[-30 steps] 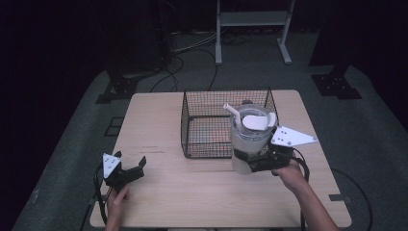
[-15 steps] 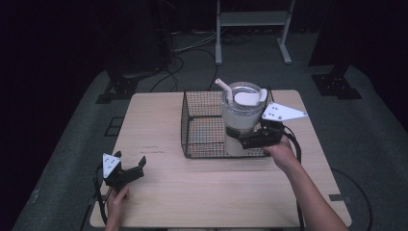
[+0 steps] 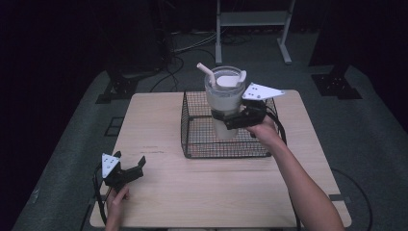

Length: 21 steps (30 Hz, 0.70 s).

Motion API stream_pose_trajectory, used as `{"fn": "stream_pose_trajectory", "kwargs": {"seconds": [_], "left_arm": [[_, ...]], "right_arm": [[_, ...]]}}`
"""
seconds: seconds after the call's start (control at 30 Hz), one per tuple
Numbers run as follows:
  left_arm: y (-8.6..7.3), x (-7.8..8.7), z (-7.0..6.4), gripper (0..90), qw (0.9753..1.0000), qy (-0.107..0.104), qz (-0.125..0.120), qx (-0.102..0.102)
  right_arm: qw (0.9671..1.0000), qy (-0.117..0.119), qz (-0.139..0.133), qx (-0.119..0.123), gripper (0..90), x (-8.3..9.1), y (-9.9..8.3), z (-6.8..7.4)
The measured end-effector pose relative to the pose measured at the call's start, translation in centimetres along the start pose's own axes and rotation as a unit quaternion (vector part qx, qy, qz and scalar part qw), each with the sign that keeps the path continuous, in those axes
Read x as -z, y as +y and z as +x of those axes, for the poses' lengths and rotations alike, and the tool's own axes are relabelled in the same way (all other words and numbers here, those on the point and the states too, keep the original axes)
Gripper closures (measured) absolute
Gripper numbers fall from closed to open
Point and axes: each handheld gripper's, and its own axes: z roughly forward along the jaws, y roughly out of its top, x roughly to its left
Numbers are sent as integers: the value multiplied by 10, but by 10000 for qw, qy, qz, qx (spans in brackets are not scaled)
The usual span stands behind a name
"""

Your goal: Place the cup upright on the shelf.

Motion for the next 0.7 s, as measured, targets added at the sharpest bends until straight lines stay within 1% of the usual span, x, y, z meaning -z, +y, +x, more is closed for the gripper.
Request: {"fn": "stream_pose_trajectory", "kwargs": {"seconds": [0.1, 0.13, 0.17, 0.2, 0.3, 0.43, 0.53, 0.57, 0.6, 0.7], "left_arm": [[0, 0, 0, 0, 10000, -4, -7, 19], [0, 0, 0, 0, 10000, -9, -9, 22], [0, 0, 0, 0, 10000, -9, -9, 22], [0, 0, 1, 0, 10000, -14, -9, 22], [0, 0, 1, 0, 10000, -20, -7, 19], [0, 1, 1, 0, 10000, -28, 8, 13], [0, 1, 1, 0, 10000, -35, -9, 23], [0, 1, 1, 0, 10000, -35, -9, 23], [0, 1, 1, 0, 10000, -43, -10, 42], [0, 1, 1, 0, 10000, -48, -15, 32]], "right_arm": [[10000, 11, 25, -23, 77, -12, 4, -4], [10000, 9, 30, -67, 77, -16, 4, -5], [10000, 9, 30, -67, 77, -16, 4, -5], [10000, 35, 28, -85, 77, -26, 6, -9], [10000, 17, 55, -75, 77, -37, 7, -12], [9999, -2, 102, -123, 77, -51, 6, -18], [9998, 74, 91, -182, 77, -61, 5, -22], [9997, 66, 88, -204, 77, -65, 4, -23], [9996, 80, 138, -239, 77, -68, 4, -24], [9995, 77, 264, -147, 77, -78, 1, -27]]}}
